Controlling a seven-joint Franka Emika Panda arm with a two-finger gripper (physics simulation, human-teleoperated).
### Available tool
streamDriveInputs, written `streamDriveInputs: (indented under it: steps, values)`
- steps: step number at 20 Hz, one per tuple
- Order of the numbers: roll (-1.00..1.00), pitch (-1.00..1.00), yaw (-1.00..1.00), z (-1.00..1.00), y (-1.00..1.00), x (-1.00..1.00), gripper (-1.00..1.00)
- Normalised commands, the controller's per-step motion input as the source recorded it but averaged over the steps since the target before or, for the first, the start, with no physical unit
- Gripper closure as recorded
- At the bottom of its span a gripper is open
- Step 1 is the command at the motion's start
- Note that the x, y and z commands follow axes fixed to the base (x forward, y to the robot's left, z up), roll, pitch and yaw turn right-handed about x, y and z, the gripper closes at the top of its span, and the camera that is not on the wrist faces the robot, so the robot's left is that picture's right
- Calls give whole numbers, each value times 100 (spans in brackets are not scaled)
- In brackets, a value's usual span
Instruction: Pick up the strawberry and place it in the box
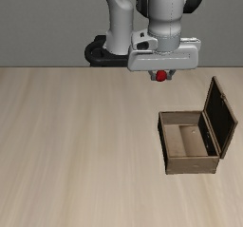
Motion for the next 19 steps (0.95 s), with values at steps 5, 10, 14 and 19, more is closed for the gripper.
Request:
streamDriveInputs:
  steps: [5, 10, 14, 19]
  values:
    - [0, 0, 0, 0, 100, 20, 100]
    - [0, 0, 0, 0, 0, 100, 100]
    - [0, 0, 0, 0, 0, 0, -100]
    - [0, 0, 0, 0, 0, 0, -100]
